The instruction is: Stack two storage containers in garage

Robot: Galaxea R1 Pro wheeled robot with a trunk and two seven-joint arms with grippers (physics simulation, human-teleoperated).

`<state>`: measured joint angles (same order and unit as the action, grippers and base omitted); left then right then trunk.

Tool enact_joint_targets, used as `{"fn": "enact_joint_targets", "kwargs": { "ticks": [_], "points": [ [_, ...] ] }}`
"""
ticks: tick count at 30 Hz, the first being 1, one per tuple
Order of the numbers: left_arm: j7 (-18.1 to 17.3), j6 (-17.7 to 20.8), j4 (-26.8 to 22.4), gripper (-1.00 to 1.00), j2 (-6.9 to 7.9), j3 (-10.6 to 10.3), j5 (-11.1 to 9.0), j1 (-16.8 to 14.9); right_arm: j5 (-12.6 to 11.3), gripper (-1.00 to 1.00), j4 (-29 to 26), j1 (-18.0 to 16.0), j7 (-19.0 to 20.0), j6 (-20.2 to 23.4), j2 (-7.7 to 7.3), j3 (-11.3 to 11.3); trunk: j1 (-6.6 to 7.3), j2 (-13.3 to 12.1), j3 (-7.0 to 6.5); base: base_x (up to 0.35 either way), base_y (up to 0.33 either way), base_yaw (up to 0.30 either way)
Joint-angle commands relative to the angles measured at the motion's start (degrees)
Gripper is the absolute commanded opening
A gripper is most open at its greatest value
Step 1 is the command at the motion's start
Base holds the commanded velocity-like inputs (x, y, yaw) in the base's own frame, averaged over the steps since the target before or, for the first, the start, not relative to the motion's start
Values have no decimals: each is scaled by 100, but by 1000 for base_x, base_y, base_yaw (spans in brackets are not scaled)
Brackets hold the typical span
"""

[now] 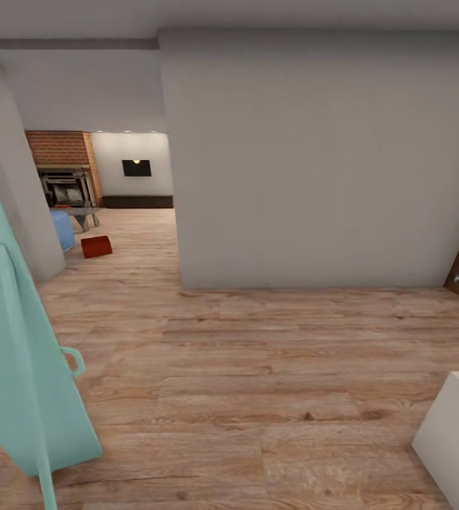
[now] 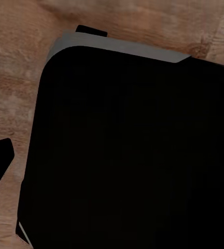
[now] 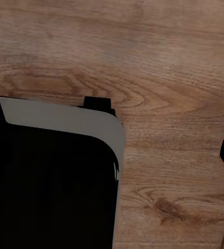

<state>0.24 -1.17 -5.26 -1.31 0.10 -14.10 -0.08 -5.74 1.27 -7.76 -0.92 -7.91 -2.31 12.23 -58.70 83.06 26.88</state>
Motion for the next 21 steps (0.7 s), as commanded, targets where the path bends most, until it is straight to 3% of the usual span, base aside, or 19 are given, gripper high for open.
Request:
{"fn": "enact_joint_targets", "kwargs": {
  "ticks": [1,21],
  "points": [
    [3,-13,-2,100,-1,-1,-30,-1,-59,100,14,-6,-5,-29,2,50,-3,2,5,326,0,0],
    [3,-27,-1,100,-1,20,-59,0,-56,100,14,-6,-5,-32,3,57,-3,2,5,326,0,0]
  ]
}}
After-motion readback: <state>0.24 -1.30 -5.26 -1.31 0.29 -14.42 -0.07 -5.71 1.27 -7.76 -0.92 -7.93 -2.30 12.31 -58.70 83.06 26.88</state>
